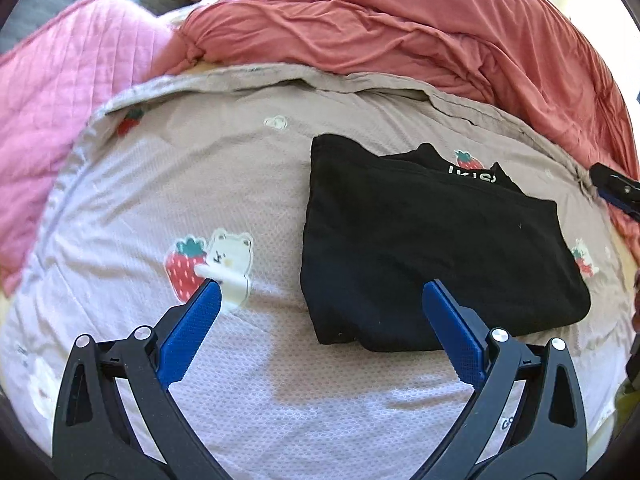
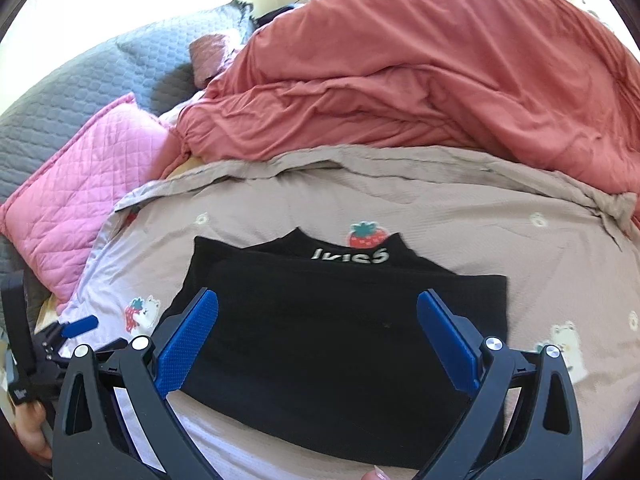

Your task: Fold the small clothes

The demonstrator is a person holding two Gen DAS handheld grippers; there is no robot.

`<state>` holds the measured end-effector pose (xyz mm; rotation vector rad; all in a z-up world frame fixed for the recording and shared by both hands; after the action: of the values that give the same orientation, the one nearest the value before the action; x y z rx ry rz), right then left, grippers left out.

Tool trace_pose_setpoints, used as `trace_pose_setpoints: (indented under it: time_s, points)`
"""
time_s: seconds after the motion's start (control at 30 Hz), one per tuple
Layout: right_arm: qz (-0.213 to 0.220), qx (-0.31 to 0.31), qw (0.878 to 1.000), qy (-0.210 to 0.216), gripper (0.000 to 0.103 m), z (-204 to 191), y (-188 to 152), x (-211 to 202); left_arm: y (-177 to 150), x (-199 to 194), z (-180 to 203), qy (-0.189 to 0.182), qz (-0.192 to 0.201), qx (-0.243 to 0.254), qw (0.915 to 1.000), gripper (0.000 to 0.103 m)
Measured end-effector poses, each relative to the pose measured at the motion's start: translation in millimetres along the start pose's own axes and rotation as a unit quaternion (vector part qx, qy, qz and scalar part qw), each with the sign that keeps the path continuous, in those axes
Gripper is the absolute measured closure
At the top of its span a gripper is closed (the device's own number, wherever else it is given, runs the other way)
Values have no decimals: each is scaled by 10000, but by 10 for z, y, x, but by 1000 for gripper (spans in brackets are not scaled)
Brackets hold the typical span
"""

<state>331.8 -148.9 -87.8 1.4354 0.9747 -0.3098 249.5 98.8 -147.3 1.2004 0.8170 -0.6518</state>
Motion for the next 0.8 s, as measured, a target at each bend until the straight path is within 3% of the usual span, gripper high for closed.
trace_pose_setpoints:
  time_s: [0.1,0.23,0.53,0.73,0.8]
  points:
    - [-142,-146,9998,26,4,-174,23,169,-80,66,-95,-60,-43,-292,9995,8]
    - [-397,-201,9990,89,4,-399,14,414,-276,195,-177,-450,-169,-850,9952,8]
    - [-880,-426,9950,225,4,-1020,88,1101,-420,416,-121,-955,-275,-1063,9894,8]
    - [-1091,-470,9929,9,4,-1211,119,1545,-367,521,-84,-1224,-262,-1223,9846,10]
    - [-1147,-548,9918,-96,4,-1265,131,1680,-362,594,-57,-1295,-317,-1324,9822,18]
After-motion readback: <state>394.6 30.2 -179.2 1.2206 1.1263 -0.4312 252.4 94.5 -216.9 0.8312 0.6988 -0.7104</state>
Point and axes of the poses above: each gripper's, at about its wrist camera, not at the fingertips, and x roughly the way its jaws point, z to its right, y to its top, the point moved 9 cm from there along x, roughly the way its jaws point, and after that the axes turned 5 degrees about -x, right-handed, at the moved point
